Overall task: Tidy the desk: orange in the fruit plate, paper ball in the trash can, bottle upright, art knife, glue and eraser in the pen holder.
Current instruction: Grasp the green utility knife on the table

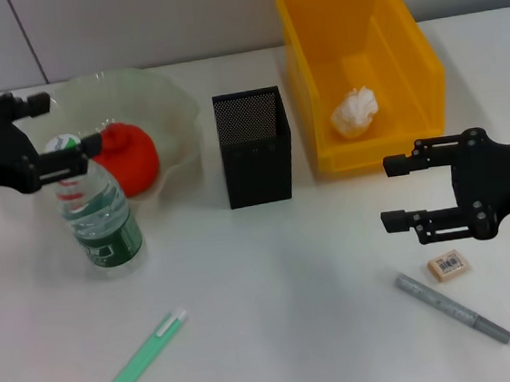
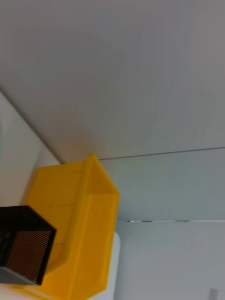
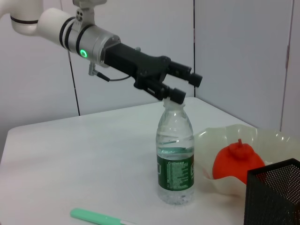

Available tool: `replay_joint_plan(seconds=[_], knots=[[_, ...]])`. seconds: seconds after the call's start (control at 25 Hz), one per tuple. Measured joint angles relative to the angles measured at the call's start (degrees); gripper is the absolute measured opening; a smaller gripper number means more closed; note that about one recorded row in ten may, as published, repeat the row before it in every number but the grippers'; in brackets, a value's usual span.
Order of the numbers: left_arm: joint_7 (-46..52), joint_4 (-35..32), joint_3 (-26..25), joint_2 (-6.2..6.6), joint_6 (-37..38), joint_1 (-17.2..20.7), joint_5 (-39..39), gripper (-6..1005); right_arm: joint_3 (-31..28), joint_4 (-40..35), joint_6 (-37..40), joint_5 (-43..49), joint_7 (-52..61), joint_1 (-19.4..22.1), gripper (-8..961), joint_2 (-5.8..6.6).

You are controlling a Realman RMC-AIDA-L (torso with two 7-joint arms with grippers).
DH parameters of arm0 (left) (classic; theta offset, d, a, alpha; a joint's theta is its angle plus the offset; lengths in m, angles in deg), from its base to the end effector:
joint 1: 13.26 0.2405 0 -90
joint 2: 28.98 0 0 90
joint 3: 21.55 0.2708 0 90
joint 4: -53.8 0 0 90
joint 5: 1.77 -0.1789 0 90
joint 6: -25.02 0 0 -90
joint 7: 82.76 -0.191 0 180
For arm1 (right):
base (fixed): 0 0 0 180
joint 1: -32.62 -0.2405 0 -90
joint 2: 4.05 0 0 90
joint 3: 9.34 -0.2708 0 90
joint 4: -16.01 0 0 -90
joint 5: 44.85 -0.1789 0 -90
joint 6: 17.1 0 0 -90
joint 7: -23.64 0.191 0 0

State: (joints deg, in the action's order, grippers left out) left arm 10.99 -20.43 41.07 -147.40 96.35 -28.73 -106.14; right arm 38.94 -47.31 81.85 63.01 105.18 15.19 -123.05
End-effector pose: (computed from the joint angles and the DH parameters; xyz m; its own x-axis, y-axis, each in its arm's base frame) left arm -0.2229 0.3469 0.0116 0.9074 0.1557 0.3905 0.3537 -0.7847 -0.5091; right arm 0.2363 0.2834 -0.0031 0.8900 -0.1485 -0.4310 -0.2696 -0.9339 -0.2349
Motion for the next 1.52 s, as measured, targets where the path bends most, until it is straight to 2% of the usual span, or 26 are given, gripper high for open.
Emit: replay_joint_plan(seconds=[0.32, 0.56, 0.72, 0.88, 1.0, 1.04, 1.36, 1.52], knots=[[-0.78, -0.31, -1.56, 0.23, 2.13, -0.44, 3.03, 849, 0.07, 0.21, -0.53, 0.63, -0.16, 0.01, 692, -0.08], [-1.52, -0.62, -2.19, 0.18, 10.06, -1.79, 7.34, 848, 0.06, 0.35, -0.60, 0.68, -0.33, 0.08, 692, -0.09], [-1.95, -1.05, -2.39, 0.21, 11.64, -1.83, 8.95, 848, 0.06, 0.54, -0.63, 0.69, -0.37, 0.26, 692, -0.09], [-2.22, -2.85, -3.09, 0.22, 16.61, -2.14, 11.25, 848, 0.06, 1.00, -0.77, 0.69, -0.52, 0.36, 692, -0.09], [-2.22, -2.85, -3.09, 0.22, 16.61, -2.14, 11.25, 847, 0.06, 1.09, -0.78, 0.70, -0.84, 0.46, 692, -0.09], [-2.15, -3.30, -3.03, 0.22, 20.60, -3.14, 11.36, 847, 0.06, 1.11, -0.78, 0.69, -0.94, 0.48, 692, -0.09], [-2.15, -3.30, -3.03, 0.34, 27.14, -3.68, 10.66, 847, 0.06, 1.78, -0.78, 0.70, -1.09, 0.32, 691, -0.02], [-2.24, -3.26, -2.99, 0.30, 28.25, -4.34, 4.91, 846, 0.06, 2.22, -0.77, 0.70, -1.25, 0.28, 691, -0.09]])
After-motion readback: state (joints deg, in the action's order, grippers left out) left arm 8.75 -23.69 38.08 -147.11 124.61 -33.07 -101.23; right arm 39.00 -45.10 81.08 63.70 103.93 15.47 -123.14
